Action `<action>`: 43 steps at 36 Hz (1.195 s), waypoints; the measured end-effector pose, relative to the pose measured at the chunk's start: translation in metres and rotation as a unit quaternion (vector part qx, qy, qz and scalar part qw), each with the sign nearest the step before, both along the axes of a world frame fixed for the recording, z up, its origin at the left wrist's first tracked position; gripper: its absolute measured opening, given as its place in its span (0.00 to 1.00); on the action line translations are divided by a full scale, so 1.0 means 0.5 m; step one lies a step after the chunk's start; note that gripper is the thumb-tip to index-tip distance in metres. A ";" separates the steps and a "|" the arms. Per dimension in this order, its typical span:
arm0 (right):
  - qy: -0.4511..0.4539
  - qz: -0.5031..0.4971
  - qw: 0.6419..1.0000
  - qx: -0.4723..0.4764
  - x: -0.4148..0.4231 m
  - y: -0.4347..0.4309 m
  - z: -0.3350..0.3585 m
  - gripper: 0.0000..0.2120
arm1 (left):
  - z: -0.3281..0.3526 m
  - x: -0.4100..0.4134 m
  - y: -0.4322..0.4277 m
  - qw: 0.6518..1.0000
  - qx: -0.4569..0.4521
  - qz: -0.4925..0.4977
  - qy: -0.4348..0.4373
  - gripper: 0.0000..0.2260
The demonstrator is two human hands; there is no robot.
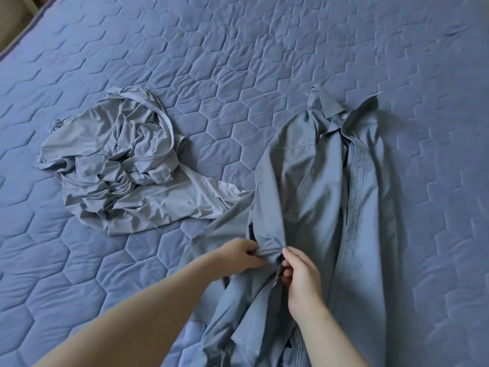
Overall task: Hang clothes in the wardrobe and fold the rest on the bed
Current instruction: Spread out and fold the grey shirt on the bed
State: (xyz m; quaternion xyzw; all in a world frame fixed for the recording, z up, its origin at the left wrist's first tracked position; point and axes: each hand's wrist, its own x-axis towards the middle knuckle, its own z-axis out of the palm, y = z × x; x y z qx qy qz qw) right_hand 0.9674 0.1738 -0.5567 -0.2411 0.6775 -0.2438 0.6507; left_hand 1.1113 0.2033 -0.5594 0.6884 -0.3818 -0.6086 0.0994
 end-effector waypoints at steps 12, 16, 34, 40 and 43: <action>0.012 0.164 0.985 0.049 0.052 0.019 0.018 0.18 | 0.065 0.144 0.036 0.913 -0.012 0.371 0.173 0.06; 0.118 0.212 0.967 0.074 0.047 0.037 0.002 0.35 | 0.087 0.182 0.040 0.800 -0.031 0.555 0.226 0.09; 0.286 -0.057 0.953 0.088 -0.051 0.033 0.004 0.16 | 0.099 0.145 0.042 0.877 0.028 0.462 0.130 0.09; 0.352 0.005 0.933 0.077 -0.035 0.048 0.012 0.22 | 0.112 0.221 0.034 0.901 0.002 0.165 -0.402 0.07; 0.356 0.052 0.932 0.039 0.015 0.048 0.030 0.25 | 0.122 0.246 0.032 0.884 -0.003 0.194 -0.425 0.11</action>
